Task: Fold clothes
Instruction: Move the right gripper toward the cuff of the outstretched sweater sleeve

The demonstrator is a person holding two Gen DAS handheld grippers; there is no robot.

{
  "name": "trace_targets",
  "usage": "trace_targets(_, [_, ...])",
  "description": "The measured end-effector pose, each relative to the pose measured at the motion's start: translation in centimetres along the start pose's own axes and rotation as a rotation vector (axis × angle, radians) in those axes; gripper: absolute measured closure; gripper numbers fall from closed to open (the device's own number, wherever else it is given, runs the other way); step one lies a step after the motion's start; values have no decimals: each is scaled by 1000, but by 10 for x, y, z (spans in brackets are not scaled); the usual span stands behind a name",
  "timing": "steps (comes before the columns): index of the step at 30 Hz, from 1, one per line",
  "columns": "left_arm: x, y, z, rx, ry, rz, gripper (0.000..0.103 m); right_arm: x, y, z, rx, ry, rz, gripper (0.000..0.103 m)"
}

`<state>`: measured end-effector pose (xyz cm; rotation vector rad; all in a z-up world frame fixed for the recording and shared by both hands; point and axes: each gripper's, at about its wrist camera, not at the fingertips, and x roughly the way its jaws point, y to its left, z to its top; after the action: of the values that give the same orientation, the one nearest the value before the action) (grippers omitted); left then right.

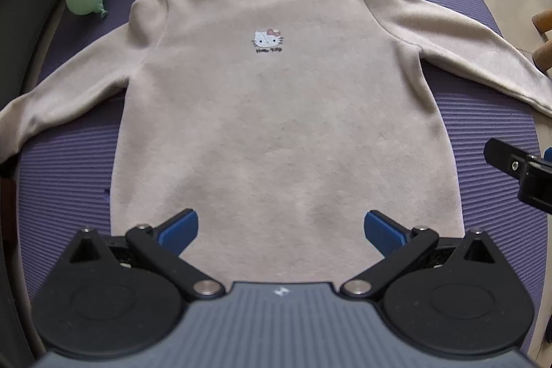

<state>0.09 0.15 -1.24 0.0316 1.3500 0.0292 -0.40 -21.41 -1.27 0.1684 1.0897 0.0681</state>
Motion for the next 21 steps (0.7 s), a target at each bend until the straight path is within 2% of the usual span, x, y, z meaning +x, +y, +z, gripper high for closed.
trace_targets(21, [4,3,0,-5,5,6,0,15,-3,-2,44,24,5,1])
